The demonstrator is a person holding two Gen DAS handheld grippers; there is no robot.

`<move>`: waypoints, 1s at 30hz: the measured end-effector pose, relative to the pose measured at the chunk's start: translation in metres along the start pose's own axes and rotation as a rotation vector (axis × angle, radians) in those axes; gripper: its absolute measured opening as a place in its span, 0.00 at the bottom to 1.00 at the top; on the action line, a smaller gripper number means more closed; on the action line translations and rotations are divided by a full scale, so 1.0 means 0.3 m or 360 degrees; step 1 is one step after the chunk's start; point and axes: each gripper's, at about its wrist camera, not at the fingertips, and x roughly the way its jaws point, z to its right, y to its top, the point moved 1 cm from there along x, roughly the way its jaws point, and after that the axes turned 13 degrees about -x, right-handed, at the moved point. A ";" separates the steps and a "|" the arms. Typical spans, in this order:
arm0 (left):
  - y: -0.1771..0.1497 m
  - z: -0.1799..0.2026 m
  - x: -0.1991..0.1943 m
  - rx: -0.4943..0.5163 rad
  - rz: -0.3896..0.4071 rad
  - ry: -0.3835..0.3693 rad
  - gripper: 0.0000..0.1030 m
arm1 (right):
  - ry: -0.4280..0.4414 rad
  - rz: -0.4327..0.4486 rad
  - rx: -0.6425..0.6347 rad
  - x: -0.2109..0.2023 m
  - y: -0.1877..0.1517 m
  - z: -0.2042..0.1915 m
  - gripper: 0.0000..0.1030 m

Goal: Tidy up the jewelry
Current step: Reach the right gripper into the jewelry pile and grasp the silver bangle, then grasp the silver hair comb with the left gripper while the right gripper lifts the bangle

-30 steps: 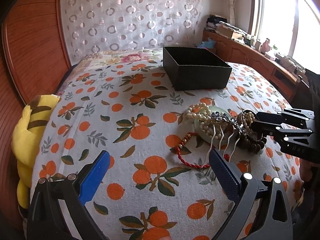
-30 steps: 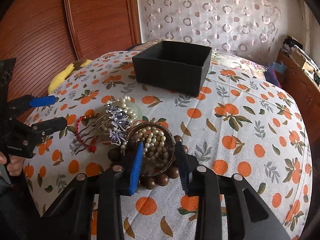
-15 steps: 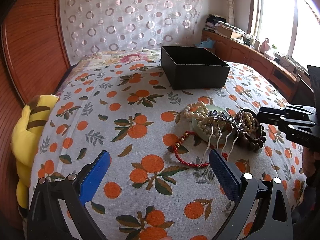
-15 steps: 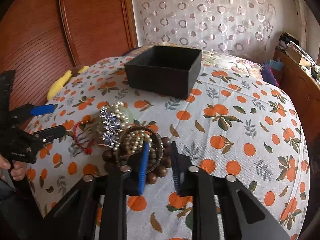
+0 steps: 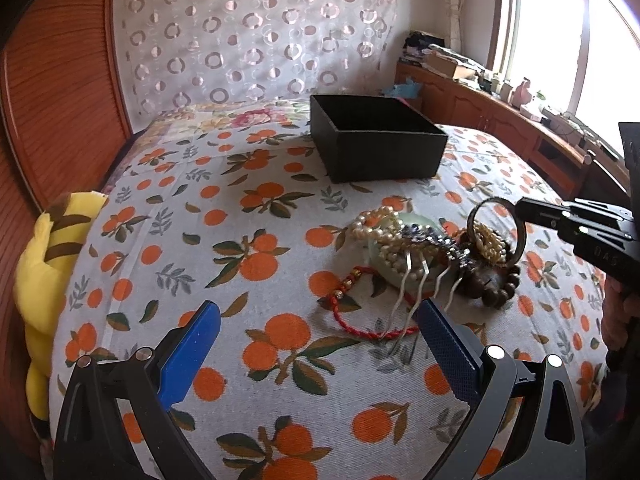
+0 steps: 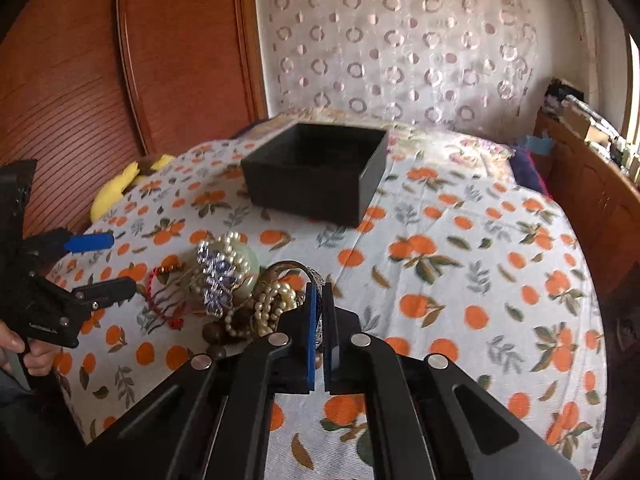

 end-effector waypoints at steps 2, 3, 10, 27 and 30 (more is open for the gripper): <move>0.005 0.009 -0.001 0.0002 -0.0011 -0.0037 0.93 | -0.0034 0.0021 -0.0002 -0.019 0.004 0.013 0.03; 0.007 0.015 0.000 0.0007 -0.0014 -0.0048 0.93 | -0.0049 0.0026 -0.0001 -0.027 0.002 0.020 0.02; 0.023 0.085 0.016 0.0065 -0.0062 -0.0167 0.92 | -0.0089 0.0029 0.0037 -0.052 -0.029 0.066 0.02; 0.053 0.240 0.131 0.0235 -0.0186 -0.0242 0.84 | -0.0136 -0.0051 0.0110 -0.049 -0.119 0.133 0.00; 0.047 0.259 0.143 0.0269 -0.0195 -0.0230 0.75 | -0.0138 -0.0056 0.0112 -0.046 -0.124 0.132 0.00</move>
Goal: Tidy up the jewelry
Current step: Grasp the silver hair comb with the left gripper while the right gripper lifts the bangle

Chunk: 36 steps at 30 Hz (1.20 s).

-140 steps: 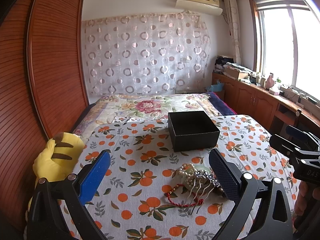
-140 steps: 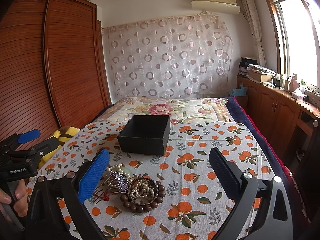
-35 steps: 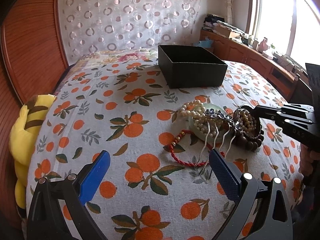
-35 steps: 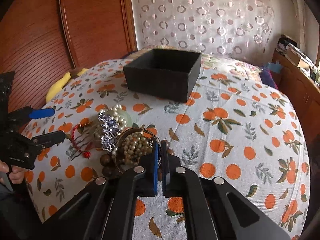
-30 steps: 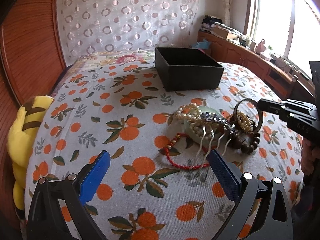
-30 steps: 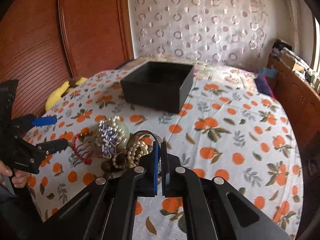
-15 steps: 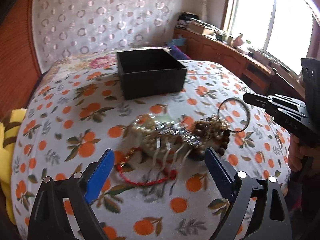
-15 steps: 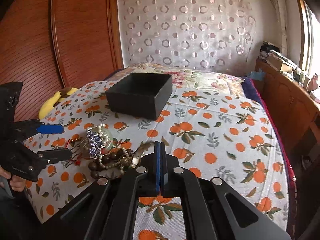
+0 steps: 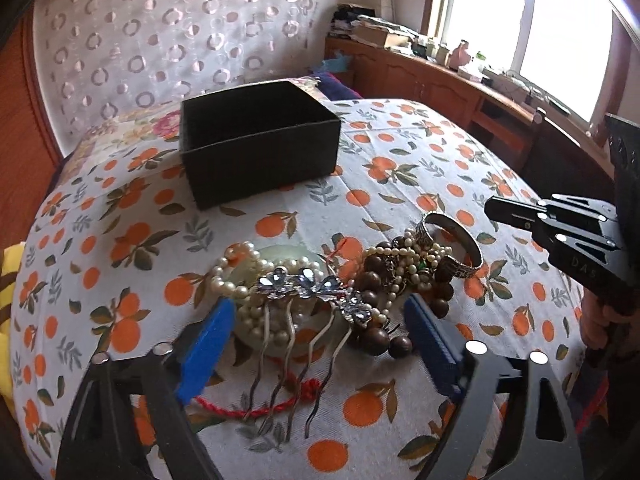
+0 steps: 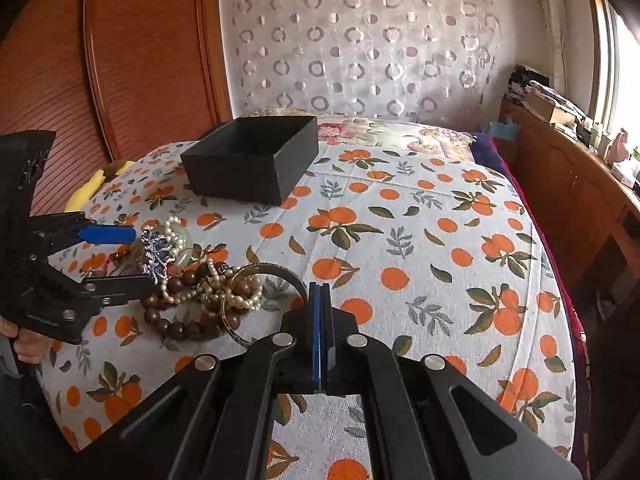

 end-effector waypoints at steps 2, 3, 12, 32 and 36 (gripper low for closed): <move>-0.004 0.012 0.009 0.0031 -0.0004 0.0014 0.73 | 0.0001 -0.0002 0.0001 0.002 -0.002 0.000 0.00; -0.006 0.015 0.015 0.0043 -0.0007 0.0032 0.73 | 0.0002 -0.0001 0.0002 0.001 -0.001 0.000 0.00; -0.005 -0.002 0.021 0.0023 0.0009 0.0040 0.56 | 0.0028 -0.0007 0.0008 0.011 -0.012 -0.008 0.01; -0.025 -0.032 -0.112 -0.0059 0.0151 -0.0006 0.52 | 0.0127 -0.0110 0.0038 0.082 0.008 -0.011 0.02; -0.019 -0.035 -0.131 -0.0066 0.0176 -0.0010 0.52 | 0.0107 -0.0134 0.0023 0.098 0.017 -0.010 0.09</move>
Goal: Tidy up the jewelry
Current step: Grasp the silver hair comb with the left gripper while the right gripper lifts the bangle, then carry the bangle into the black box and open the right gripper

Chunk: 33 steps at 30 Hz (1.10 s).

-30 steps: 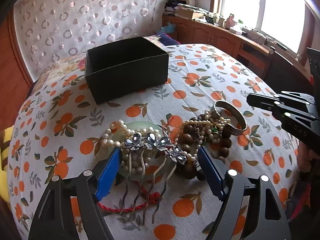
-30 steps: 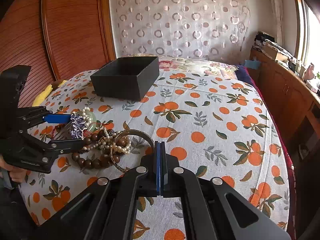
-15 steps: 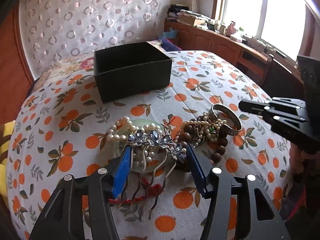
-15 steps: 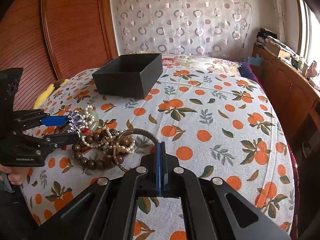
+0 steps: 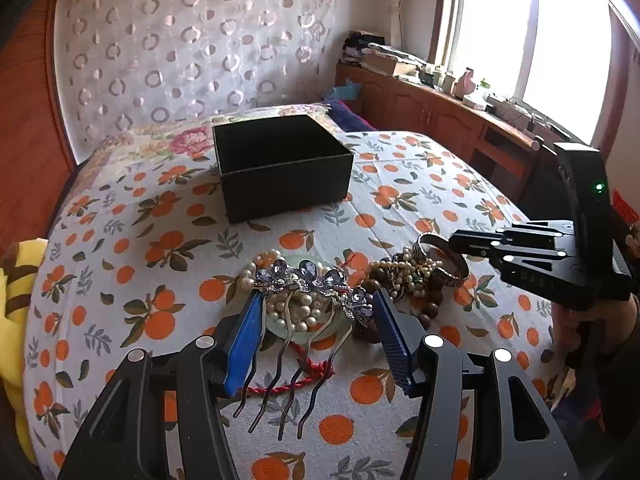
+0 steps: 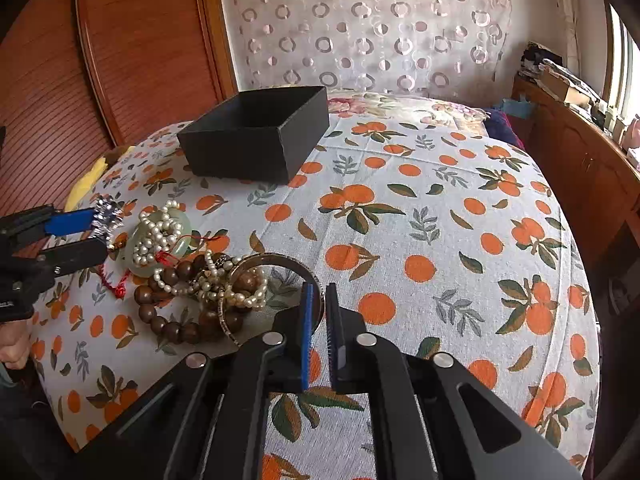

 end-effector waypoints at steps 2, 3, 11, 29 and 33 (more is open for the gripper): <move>0.003 0.002 -0.007 0.0000 0.0009 -0.0001 0.52 | 0.0002 -0.0020 -0.0006 0.011 0.002 0.002 0.09; 0.004 0.002 -0.008 -0.0002 0.0012 -0.0003 0.52 | 0.0003 -0.0040 -0.0012 0.020 0.003 0.001 0.09; 0.022 -0.011 -0.023 -0.0023 0.0040 0.0007 0.52 | -0.0017 -0.0093 -0.0107 0.048 0.011 -0.022 0.06; 0.065 -0.040 -0.041 -0.0059 0.0092 0.0025 0.52 | -0.0195 0.0112 -0.0254 -0.113 0.106 -0.028 0.05; 0.091 -0.058 -0.048 -0.0074 0.0116 0.0038 0.52 | -0.0170 0.0138 -0.0252 -0.092 0.145 -0.016 0.05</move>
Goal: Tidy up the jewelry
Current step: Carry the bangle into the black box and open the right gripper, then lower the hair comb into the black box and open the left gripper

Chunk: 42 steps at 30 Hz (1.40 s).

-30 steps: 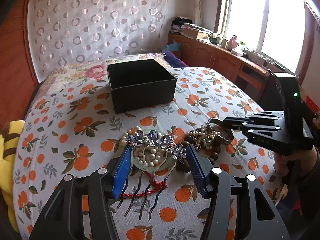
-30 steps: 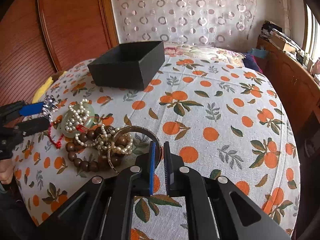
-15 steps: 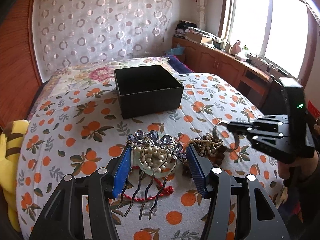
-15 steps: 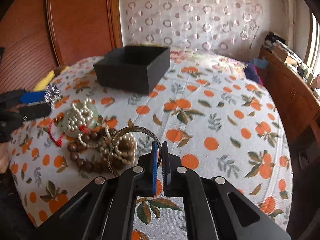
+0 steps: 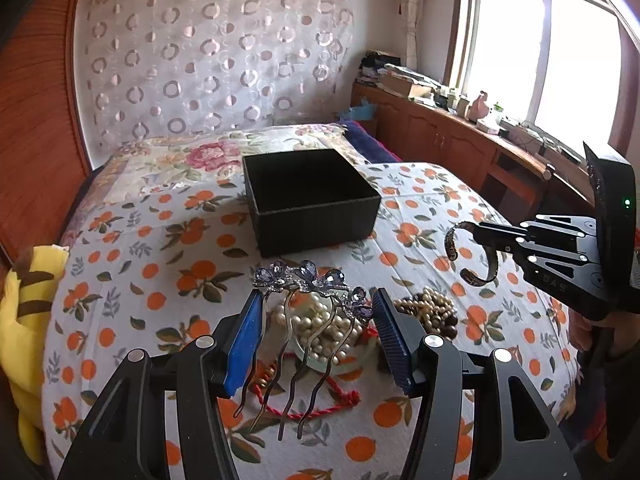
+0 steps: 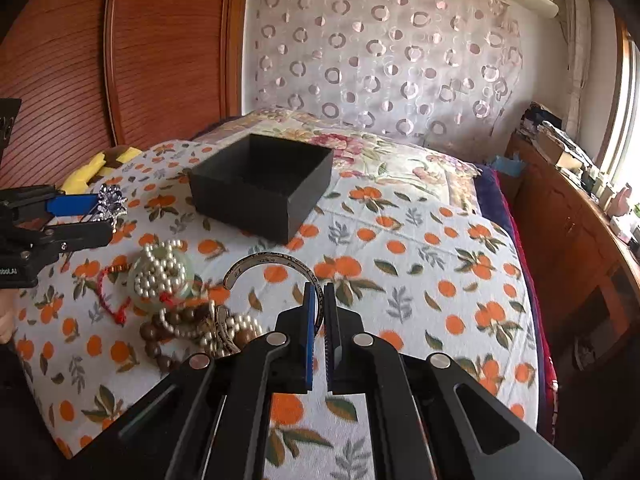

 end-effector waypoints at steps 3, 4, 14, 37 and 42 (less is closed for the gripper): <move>0.023 -0.014 0.001 -0.0009 0.0018 0.0010 0.52 | -0.0008 0.0019 -0.0009 0.035 0.042 0.002 0.05; 0.031 -0.018 0.003 -0.0013 0.0022 0.0011 0.52 | -0.0009 0.0030 -0.0011 0.051 0.064 0.007 0.05; 0.139 -0.075 0.040 -0.0037 0.0073 0.0071 0.52 | -0.0004 0.0087 0.0010 0.199 0.251 0.043 0.05; 0.312 -0.034 0.214 0.0010 0.0039 0.0136 0.52 | 0.0104 0.0098 0.0125 0.314 0.298 0.107 0.14; 0.348 0.002 0.285 0.0033 0.0011 0.0139 0.52 | 0.0095 0.0130 0.0169 0.251 0.233 0.146 0.22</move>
